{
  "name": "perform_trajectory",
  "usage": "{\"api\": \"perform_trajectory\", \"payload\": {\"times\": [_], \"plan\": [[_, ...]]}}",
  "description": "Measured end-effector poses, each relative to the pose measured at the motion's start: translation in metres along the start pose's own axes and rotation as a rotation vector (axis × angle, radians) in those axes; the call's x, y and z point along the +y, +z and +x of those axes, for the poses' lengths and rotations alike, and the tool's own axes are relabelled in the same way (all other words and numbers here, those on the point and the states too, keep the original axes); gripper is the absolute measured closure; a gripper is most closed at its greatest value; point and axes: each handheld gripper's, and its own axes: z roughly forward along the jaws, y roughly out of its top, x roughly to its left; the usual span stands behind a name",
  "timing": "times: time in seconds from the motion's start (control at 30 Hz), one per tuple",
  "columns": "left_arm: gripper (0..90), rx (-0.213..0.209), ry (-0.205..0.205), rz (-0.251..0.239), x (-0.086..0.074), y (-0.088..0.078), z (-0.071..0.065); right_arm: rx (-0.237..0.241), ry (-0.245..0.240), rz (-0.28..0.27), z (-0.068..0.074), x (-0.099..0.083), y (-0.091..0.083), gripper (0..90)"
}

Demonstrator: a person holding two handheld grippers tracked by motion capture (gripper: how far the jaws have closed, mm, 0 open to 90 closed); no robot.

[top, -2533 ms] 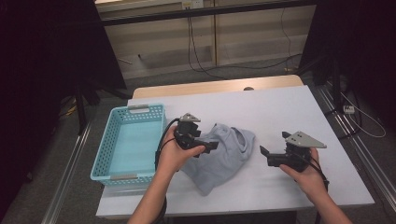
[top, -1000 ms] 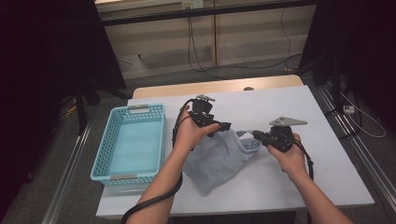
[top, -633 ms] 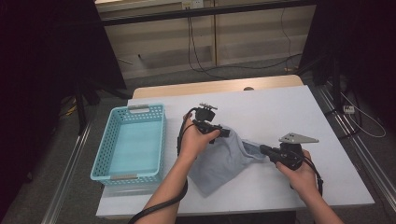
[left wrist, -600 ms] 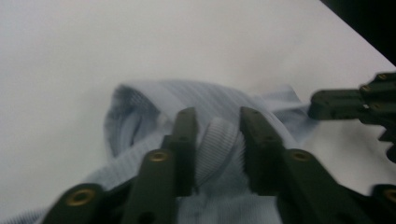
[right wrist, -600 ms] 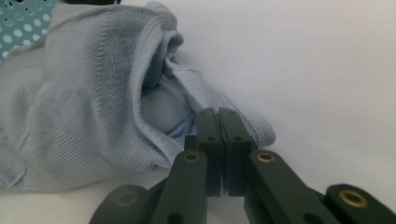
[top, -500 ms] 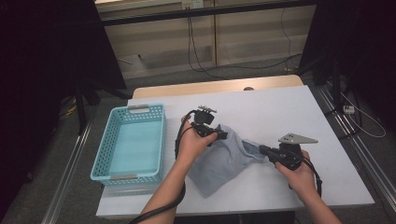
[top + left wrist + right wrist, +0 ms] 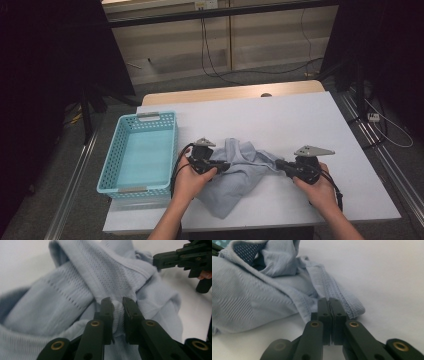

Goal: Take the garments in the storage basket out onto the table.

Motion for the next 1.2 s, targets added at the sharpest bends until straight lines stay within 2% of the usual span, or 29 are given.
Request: {"api": "perform_trajectory", "payload": {"times": [0.1, 0.23, 0.37, 0.43, 0.6, 0.67, 0.8, 0.97, 1.03, 1.2], "plan": [[80.0, -0.009, -0.022, -0.005, -0.008, 0.002, 0.003, 0.005, -0.012, 0.023, 0.004, -0.003, 0.002, 88.1], [80.2, -0.001, -0.01, -0.008, -0.009, 0.003, 0.003, 0.001, -0.025, 0.024, 0.008, -0.002, 0.003, 82.8], [80.3, 0.008, -0.007, 0.002, -0.009, 0.005, 0.002, -0.009, -0.049, -0.01, 0.01, 0.005, 0.002, 70.0], [80.4, 0.01, -0.003, 0.007, -0.009, 0.006, 0.003, -0.019, -0.049, -0.02, 0.01, 0.01, 0.001, 60.6], [80.5, 0.013, -0.005, 0.017, -0.007, 0.007, 0.003, -0.034, -0.03, -0.058, 0.008, 0.021, 0.001, 50.9], [80.6, 0.013, -0.006, 0.018, -0.007, 0.008, 0.003, -0.041, -0.038, -0.061, 0.006, 0.027, 0.003, 43.5], [80.7, 0.015, -0.006, 0.02, -0.008, 0.008, 0.003, -0.045, -0.071, -0.072, 0.005, 0.039, 0.01, 36.6], [80.7, 0.023, -0.01, 0.033, -0.006, 0.008, 0.003, -0.038, -0.069, -0.069, 0.001, 0.056, 0.026, 31.8], [80.7, 0.024, -0.013, 0.029, -0.006, 0.008, 0.002, -0.044, -0.075, -0.051, 0.0, 0.06, 0.03, 30.6], [80.7, 0.037, -0.011, 0.038, -0.005, 0.008, 0.0, -0.049, -0.057, -0.032, -0.007, 0.064, 0.039, 31.3]]}}
